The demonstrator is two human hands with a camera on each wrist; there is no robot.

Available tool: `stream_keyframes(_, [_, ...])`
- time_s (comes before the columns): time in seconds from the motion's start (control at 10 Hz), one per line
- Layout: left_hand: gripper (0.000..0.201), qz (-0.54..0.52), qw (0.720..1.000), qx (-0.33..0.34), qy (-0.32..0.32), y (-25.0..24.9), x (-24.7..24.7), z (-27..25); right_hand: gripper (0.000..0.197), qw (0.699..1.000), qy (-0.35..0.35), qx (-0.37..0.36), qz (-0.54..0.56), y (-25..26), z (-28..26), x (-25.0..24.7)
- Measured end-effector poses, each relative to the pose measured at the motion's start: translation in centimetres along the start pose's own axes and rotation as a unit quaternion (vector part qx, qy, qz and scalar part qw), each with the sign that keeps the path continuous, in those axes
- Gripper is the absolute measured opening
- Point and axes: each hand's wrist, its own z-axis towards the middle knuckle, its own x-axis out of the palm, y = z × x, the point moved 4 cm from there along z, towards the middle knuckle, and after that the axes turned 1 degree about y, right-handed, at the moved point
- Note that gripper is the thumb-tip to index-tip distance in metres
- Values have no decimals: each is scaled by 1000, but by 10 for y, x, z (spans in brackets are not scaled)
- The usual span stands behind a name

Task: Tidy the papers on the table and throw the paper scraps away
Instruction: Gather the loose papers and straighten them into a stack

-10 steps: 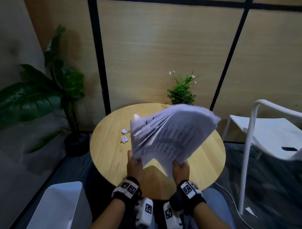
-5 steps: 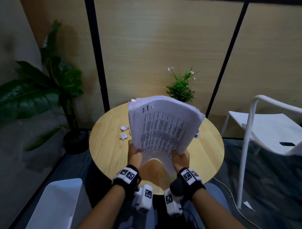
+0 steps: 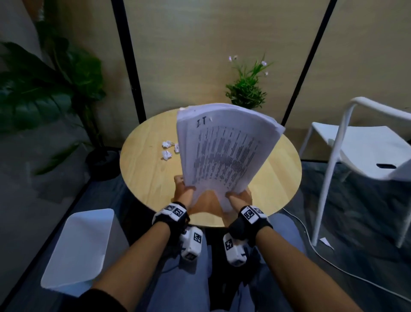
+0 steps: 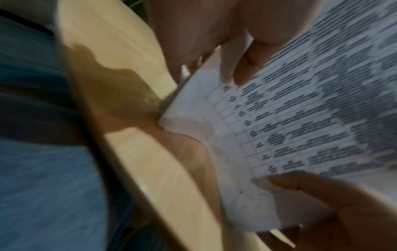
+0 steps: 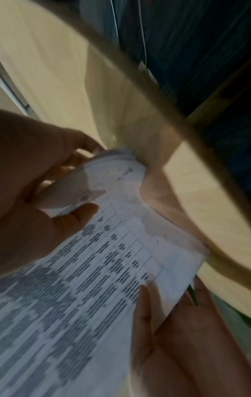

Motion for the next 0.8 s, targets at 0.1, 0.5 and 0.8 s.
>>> stream_keyframes(0.1, [35,-1,999,44,-8,-26,1,-6,14,957,177,130,-189,6,-5,2])
stream_keyframes(0.5, [35,37,993,105,-41,-63,-7,5,21,939,240,105,-222,55,5,19])
stream_keyframes(0.8, [34,-48,960,268,-62,-160,-14,-9,14,992,109,-52,41,156,11,5])
